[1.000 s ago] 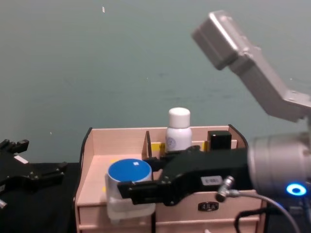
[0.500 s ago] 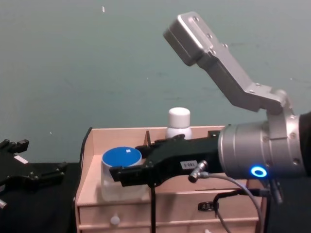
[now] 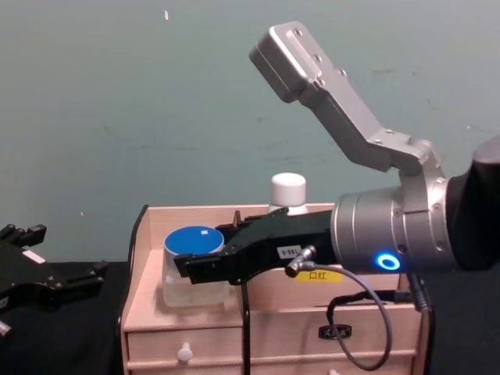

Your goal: Pick up the facial cleanser and watermelon frost from the table and place them into the tiered storage box.

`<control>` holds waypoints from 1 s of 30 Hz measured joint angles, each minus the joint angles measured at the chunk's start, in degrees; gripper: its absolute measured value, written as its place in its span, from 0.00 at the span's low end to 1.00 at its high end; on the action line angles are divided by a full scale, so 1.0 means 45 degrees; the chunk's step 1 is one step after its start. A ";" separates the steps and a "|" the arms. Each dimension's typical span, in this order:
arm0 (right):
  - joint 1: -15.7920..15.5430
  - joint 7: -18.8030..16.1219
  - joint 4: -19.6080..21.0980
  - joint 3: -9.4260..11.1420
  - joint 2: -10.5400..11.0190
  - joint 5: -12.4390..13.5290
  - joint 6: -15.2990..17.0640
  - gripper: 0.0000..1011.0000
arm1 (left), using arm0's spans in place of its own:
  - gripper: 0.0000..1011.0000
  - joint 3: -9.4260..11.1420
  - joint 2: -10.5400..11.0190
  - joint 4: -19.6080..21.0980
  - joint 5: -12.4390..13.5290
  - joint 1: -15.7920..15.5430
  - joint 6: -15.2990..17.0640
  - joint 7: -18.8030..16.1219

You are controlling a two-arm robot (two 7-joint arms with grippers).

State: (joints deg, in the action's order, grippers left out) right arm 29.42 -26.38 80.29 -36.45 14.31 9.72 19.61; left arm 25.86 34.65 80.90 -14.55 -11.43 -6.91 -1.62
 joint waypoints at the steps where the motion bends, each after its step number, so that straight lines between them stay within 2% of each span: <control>1: 0.0028 0.0009 -0.0063 0.0007 -0.0034 -0.0023 -0.0004 0.68 | 1.00 0.0000 0.0000 0.0000 0.0000 0.0000 0.0000 0.0000; 19: 0.0352 0.0146 -0.1069 0.0212 -0.0669 -0.0436 -0.0128 0.68 | 1.00 -0.0001 0.0000 -0.0001 0.0000 0.0000 0.0000 0.0000; 30: 0.0365 0.0131 -0.1106 0.0222 -0.0691 -0.0466 -0.0129 0.68 | 1.00 -0.0001 0.0000 0.0000 0.0000 -0.0001 0.0000 0.0000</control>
State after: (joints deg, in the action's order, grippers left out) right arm 31.06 -25.79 75.31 -35.45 11.20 7.62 19.03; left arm 25.86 34.64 80.90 -14.55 -11.43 -6.91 -1.62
